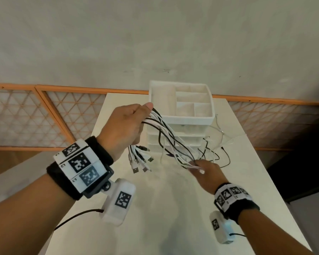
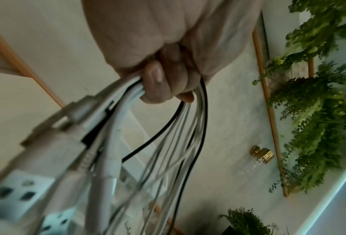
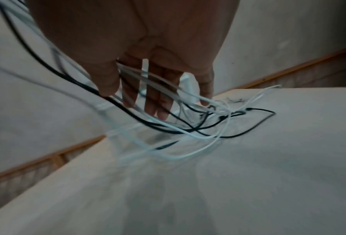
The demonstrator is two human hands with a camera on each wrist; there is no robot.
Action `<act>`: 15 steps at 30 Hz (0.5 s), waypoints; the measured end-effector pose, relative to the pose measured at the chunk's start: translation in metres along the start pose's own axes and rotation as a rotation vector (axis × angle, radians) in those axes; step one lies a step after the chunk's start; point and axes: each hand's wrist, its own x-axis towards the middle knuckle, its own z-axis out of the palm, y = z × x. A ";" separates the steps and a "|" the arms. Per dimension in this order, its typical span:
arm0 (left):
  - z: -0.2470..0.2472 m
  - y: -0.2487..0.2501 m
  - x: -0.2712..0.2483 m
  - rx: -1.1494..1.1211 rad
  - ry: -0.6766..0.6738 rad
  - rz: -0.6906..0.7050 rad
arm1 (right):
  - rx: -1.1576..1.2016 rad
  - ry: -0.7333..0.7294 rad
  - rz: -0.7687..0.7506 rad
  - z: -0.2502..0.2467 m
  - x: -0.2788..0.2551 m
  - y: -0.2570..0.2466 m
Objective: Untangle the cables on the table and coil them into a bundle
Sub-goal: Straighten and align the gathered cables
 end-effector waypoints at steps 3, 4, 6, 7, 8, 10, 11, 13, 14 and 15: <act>-0.006 -0.005 0.006 0.148 -0.012 -0.009 | -0.085 -0.011 0.098 -0.032 0.019 -0.001; -0.007 -0.010 0.009 0.284 -0.023 -0.014 | -0.025 0.069 0.113 -0.047 0.023 -0.009; -0.011 -0.024 0.013 0.603 -0.013 -0.031 | 0.181 0.344 0.089 -0.079 0.028 -0.029; -0.013 -0.031 0.013 0.716 0.025 -0.036 | 0.269 0.513 0.032 -0.093 0.026 -0.038; -0.015 -0.037 0.015 0.754 0.086 -0.033 | 0.288 0.648 -0.041 -0.106 0.021 -0.046; -0.020 -0.040 0.024 0.599 0.253 -0.039 | 0.098 0.748 -0.156 -0.112 0.014 -0.048; -0.024 -0.036 0.029 0.426 0.352 -0.050 | -0.086 0.669 -0.128 -0.107 0.013 -0.039; -0.031 -0.016 0.037 0.060 0.454 -0.050 | -0.474 0.333 0.082 -0.081 0.011 -0.008; -0.033 -0.006 0.039 -0.065 0.451 -0.031 | -0.586 0.145 0.195 -0.064 0.007 0.007; -0.033 0.001 0.039 -0.131 0.422 -0.002 | -0.615 -0.002 0.268 -0.046 0.003 0.021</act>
